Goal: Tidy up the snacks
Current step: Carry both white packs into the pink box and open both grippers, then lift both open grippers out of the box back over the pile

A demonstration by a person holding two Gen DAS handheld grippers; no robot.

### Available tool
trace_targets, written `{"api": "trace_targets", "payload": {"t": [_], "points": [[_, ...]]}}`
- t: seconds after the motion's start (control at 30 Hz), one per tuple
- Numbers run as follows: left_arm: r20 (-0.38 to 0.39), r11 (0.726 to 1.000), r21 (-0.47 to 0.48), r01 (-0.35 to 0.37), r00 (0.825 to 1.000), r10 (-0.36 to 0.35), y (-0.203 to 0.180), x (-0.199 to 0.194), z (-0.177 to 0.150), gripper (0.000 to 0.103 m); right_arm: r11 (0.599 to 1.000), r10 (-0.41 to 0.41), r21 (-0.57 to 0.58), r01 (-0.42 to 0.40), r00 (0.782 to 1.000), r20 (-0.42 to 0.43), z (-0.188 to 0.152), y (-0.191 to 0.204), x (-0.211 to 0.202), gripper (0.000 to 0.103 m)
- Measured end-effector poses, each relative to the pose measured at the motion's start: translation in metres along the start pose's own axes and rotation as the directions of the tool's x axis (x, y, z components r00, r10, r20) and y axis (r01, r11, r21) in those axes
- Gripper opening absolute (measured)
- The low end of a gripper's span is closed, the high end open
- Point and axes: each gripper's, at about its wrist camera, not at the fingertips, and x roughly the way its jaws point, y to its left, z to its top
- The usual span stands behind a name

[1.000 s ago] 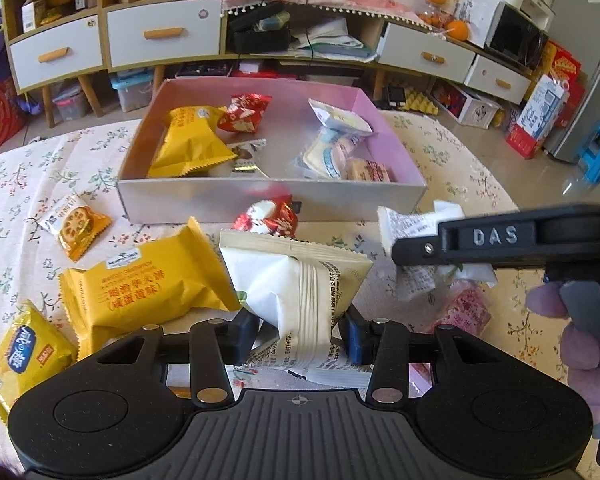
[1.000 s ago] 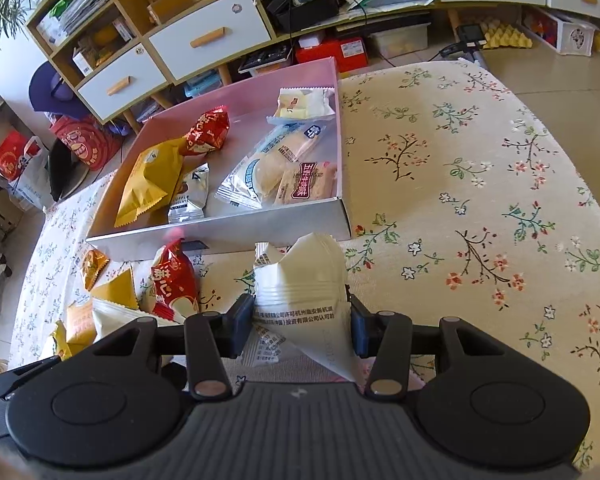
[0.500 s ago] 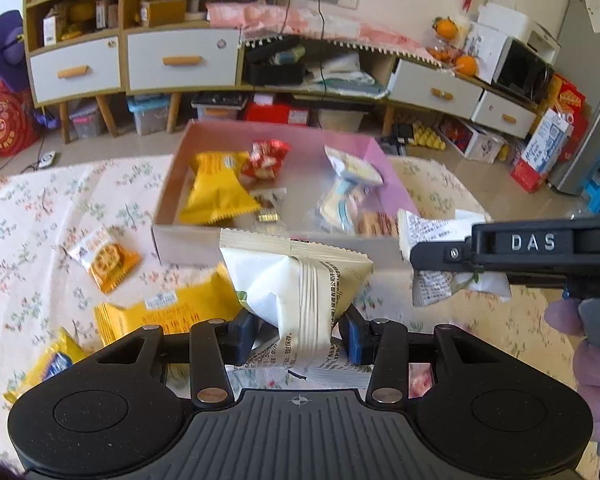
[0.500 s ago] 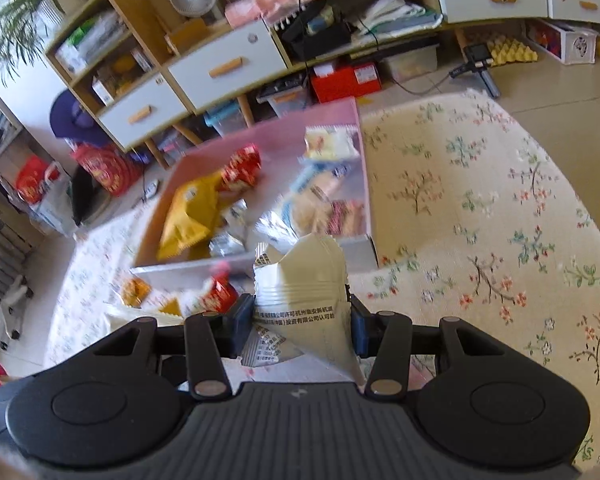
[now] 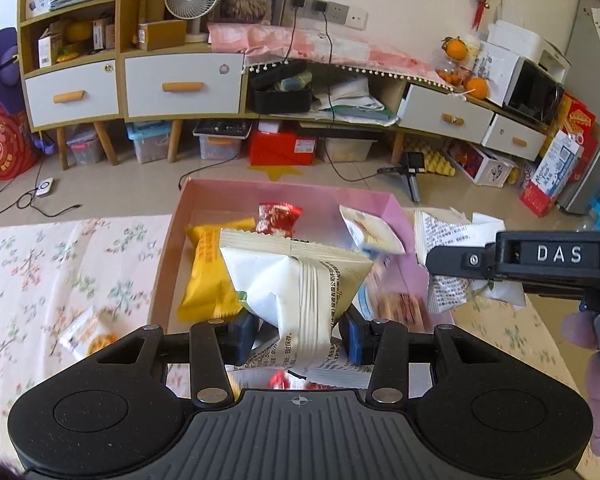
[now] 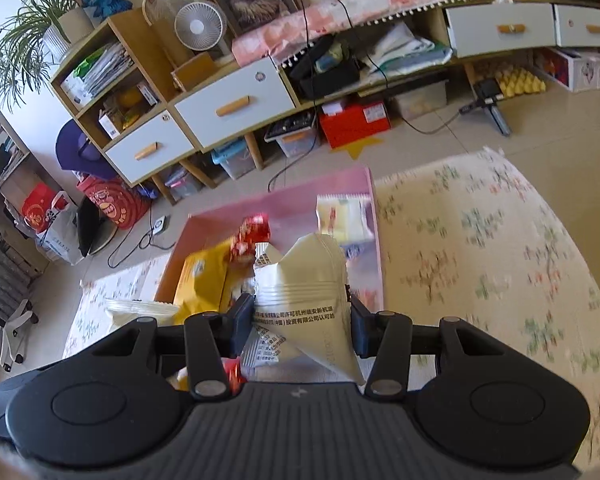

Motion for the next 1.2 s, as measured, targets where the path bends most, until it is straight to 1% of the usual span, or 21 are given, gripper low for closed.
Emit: {"api": "trace_targets", "payload": {"t": [0.2, 0.33, 0.5, 0.73, 0.93, 1.0, 1.03, 1.07, 1.13, 1.2], "points": [[-0.010, 1.000, -0.007, 0.000, 1.000, -0.001, 0.007, 0.030, 0.011, 0.041, 1.000, -0.004, 0.004, 0.004, 1.000, -0.003, 0.020, -0.002, 0.031, 0.045], [-0.026, 1.000, -0.001, -0.006, 1.000, 0.005, 0.011, 0.049, 0.015, 0.041, 1.000, -0.013, 0.023, 0.013, 1.000, -0.022, 0.024, -0.003, 0.051, 0.045], [-0.045, 1.000, -0.010, -0.011, 0.999, 0.011, 0.017, 0.067, 0.016, 0.041, 1.000, -0.030, 0.004, 0.030, 0.999, -0.040, 0.026, 0.005, 0.070, 0.045], [-0.060, 0.999, -0.022, -0.044, 0.997, 0.043, 0.026, 0.084, 0.016, 0.041, 0.999, -0.039, -0.009, 0.039, 0.998, -0.058, 0.027, 0.013, 0.084, 0.045], [-0.046, 0.999, -0.034, -0.020, 0.999, 0.018, 0.032, 0.083, 0.015, 0.043, 1.000, -0.028, -0.013, 0.027, 0.999, -0.044, 0.029, 0.021, 0.084, 0.044], [-0.041, 0.999, -0.032, -0.012, 0.999, 0.010, 0.033, 0.080, 0.015, 0.050, 0.999, -0.038, -0.026, 0.037, 0.999, -0.035, 0.029, 0.024, 0.081, 0.046], [-0.037, 0.999, -0.034, -0.004, 0.999, 0.003, 0.033, 0.078, 0.014, 0.056, 0.999, -0.042, -0.031, 0.041, 0.999, -0.031, 0.030, 0.025, 0.081, 0.052], [-0.035, 0.999, -0.036, 0.004, 0.999, -0.005, 0.033, 0.076, 0.014, 0.064, 0.998, -0.046, -0.035, 0.045, 0.999, -0.027, 0.030, 0.026, 0.080, 0.055], [-0.029, 0.999, -0.032, 0.018, 0.999, -0.018, 0.032, 0.071, 0.013, 0.071, 0.997, -0.060, -0.039, 0.059, 0.998, -0.018, 0.031, 0.028, 0.076, 0.062], [-0.025, 1.000, -0.020, 0.021, 0.999, -0.021, 0.030, 0.066, 0.012, 0.074, 0.997, -0.063, -0.038, 0.062, 0.998, -0.016, 0.031, 0.028, 0.073, 0.066]]}}
